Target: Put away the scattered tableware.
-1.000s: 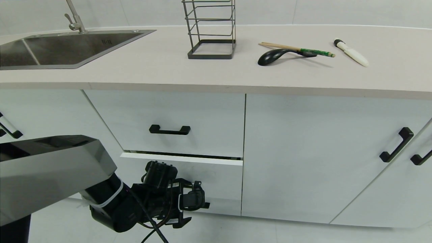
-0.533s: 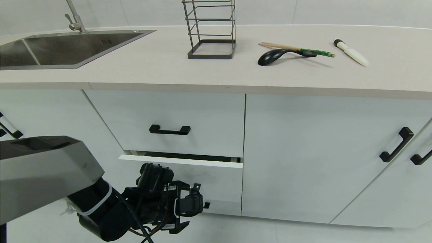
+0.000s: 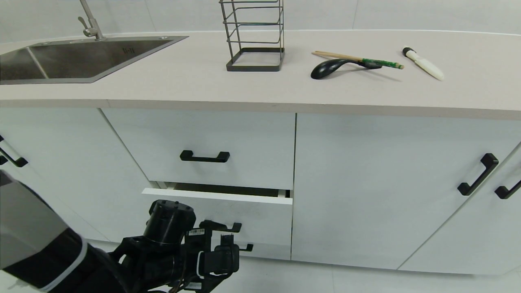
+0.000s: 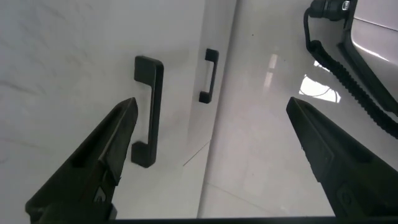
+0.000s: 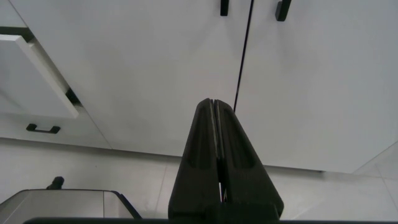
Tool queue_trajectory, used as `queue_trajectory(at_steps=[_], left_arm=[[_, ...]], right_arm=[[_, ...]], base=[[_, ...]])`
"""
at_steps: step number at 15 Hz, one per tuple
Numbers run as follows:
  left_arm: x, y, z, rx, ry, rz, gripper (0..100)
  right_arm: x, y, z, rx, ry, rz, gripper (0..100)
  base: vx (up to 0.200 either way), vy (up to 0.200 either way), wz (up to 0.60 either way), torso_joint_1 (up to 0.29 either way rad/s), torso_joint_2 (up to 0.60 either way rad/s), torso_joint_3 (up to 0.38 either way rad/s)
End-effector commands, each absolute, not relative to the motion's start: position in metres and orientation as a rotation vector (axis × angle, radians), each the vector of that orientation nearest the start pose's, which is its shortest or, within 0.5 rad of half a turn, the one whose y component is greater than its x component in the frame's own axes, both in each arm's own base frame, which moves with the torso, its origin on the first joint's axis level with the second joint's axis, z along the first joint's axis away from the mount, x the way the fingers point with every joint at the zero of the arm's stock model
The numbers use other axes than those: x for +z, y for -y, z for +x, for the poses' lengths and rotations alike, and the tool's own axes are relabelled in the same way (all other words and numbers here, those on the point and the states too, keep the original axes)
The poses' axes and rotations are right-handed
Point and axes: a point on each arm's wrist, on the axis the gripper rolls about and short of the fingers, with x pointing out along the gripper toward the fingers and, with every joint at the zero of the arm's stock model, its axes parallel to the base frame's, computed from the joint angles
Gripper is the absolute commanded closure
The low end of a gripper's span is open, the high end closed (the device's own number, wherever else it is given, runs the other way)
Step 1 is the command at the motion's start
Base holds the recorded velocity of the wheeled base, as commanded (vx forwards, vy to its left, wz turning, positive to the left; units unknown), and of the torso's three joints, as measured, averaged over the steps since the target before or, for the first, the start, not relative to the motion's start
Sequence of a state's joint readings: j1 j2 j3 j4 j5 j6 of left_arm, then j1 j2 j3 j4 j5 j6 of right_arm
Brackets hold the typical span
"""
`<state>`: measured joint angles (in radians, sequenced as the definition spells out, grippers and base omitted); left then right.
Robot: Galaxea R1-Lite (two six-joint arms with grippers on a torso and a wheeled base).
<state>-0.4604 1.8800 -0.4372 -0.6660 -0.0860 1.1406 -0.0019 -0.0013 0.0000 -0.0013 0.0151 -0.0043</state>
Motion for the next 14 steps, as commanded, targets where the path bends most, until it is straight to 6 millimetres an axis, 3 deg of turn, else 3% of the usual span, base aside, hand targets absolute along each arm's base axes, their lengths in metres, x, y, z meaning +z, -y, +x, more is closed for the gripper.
queue_trajectory(at_steps=[1, 9, 14], left_arm=[[0.072, 0.113, 0.218, -0.878, -0.323, 1.193, 0], [0.11, 0.114, 0.22, -0.808, -0.236, 1.061, 0], [0.106, 0.12, 0.241, -0.792, -0.274, 1.015, 0]], right_arm=[[0.076, 0.0, -0.023, 0.014, 0.002, -0.005, 100], [0.076, 0.0, -0.023, 0.014, 0.002, -0.005, 100], [0.076, 0.0, -0.023, 0.014, 0.002, -0.005, 100]], base=[[0.0, 0.0, 0.0, 0.0, 0.0, 0.0], [0.0, 0.0, 0.0, 0.0, 0.0, 0.0], [0.0, 0.0, 0.0, 0.0, 0.0, 0.0]])
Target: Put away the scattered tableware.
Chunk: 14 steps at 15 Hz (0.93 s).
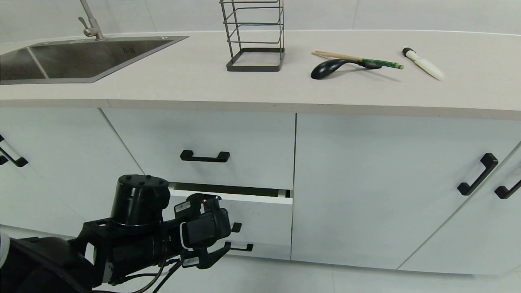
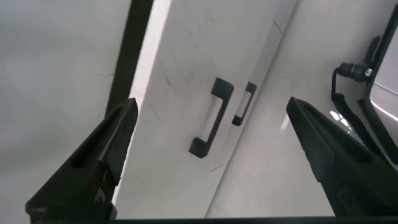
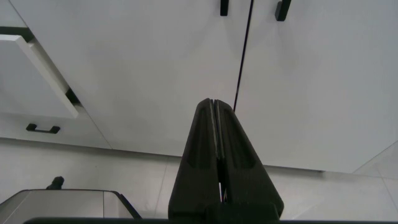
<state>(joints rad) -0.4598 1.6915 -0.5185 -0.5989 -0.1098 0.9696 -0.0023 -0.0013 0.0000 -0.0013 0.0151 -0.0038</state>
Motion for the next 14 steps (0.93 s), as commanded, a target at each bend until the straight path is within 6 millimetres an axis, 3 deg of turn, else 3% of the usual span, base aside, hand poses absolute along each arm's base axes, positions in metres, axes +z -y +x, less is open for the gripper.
queue_trajectory(at_steps=[1, 5, 14], left_arm=[[0.104, 0.122, 0.247, -0.789, -0.279, 1.014, 0], [0.096, 0.132, 0.268, -0.793, -0.282, 1.015, 0], [0.086, 0.141, 0.288, -0.781, -0.271, 1.024, 0]], right_arm=[[0.076, 0.0, -0.023, 0.014, 0.002, -0.005, 100], [0.076, 0.0, -0.023, 0.014, 0.002, -0.005, 100], [0.076, 0.0, -0.023, 0.014, 0.002, -0.005, 100]], base=[[0.0, 0.0, 0.0, 0.0, 0.0, 0.0], [0.0, 0.0, 0.0, 0.0, 0.0, 0.0], [0.0, 0.0, 0.0, 0.0, 0.0, 0.0]])
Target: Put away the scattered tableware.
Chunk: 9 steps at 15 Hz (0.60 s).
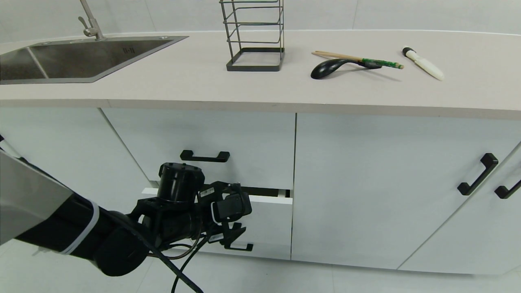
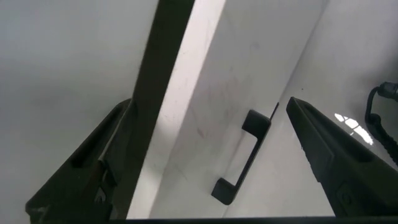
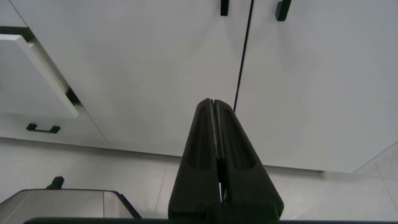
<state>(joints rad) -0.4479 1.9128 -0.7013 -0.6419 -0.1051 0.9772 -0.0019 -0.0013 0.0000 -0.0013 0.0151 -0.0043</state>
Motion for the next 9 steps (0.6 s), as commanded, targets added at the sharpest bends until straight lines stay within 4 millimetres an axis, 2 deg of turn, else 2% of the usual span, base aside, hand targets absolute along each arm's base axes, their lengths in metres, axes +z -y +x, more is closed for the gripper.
queue_trajectory(at_steps=[1, 5, 9], left_arm=[[0.085, 0.1411, 0.2882, -0.783, -0.276, 1.024, 0], [0.0805, 0.1416, 0.2893, -0.79, -0.288, 1.027, 0], [0.077, 0.1372, 0.2798, -0.805, -0.311, 1.027, 0]], right_arm=[[0.0756, -0.0004, -0.0228, 0.014, 0.002, -0.005, 100], [0.0756, -0.0004, -0.0228, 0.014, 0.002, -0.005, 100], [0.0756, -0.0004, -0.0228, 0.014, 0.002, -0.005, 100]], base=[[0.0, 0.0, 0.0, 0.0, 0.0, 0.0], [0.0, 0.0, 0.0, 0.0, 0.0, 0.0], [0.0, 0.0, 0.0, 0.0, 0.0, 0.0]])
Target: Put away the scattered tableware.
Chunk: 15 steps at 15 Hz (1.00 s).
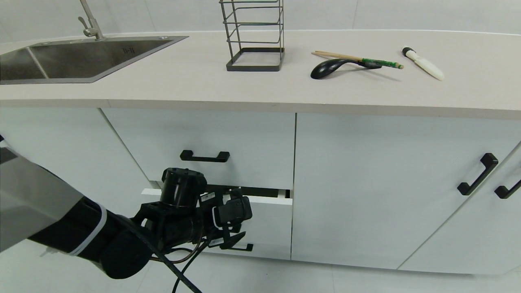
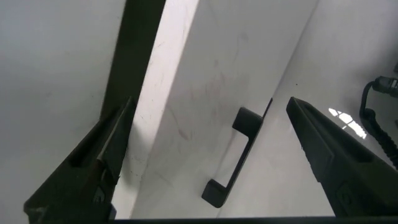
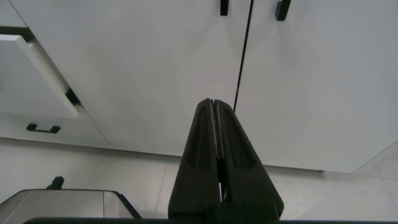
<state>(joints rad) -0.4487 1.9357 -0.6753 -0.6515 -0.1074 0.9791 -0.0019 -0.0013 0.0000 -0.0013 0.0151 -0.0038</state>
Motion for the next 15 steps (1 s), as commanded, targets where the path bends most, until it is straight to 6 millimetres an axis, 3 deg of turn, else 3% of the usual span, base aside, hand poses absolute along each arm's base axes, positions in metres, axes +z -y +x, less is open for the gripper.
queue_trajectory(at_steps=[1, 4, 5, 6, 8, 15], left_arm=[[0.076, 0.135, 0.274, -0.812, -0.322, 1.028, 0], [0.083, 0.125, 0.251, -0.819, -0.322, 1.029, 0], [0.087, 0.118, 0.236, -0.821, -0.32, 1.027, 0], [0.09, 0.11, 0.208, -0.841, -0.319, 1.029, 0], [0.093, 0.099, 0.181, -0.848, -0.316, 1.028, 0], [0.092, 0.099, 0.181, -0.848, -0.32, 1.029, 0]], right_arm=[[0.076, 0.0, -0.023, 0.014, 0.002, -0.005, 100], [0.076, 0.0, -0.023, 0.014, 0.002, -0.005, 100], [0.076, 0.0, -0.023, 0.014, 0.002, -0.005, 100], [0.076, 0.0, -0.023, 0.014, 0.002, -0.005, 100], [0.076, 0.0, -0.023, 0.012, 0.002, -0.005, 100], [0.075, 0.0, -0.023, 0.014, 0.0, -0.005, 100]], base=[[0.0, 0.0, 0.0, 0.0, 0.0, 0.0], [0.0, 0.0, 0.0, 0.0, 0.0, 0.0], [0.0, 0.0, 0.0, 0.0, 0.0, 0.0], [0.0, 0.0, 0.0, 0.0, 0.0, 0.0], [0.0, 0.0, 0.0, 0.0, 0.0, 0.0], [0.0, 0.0, 0.0, 0.0, 0.0, 0.0]])
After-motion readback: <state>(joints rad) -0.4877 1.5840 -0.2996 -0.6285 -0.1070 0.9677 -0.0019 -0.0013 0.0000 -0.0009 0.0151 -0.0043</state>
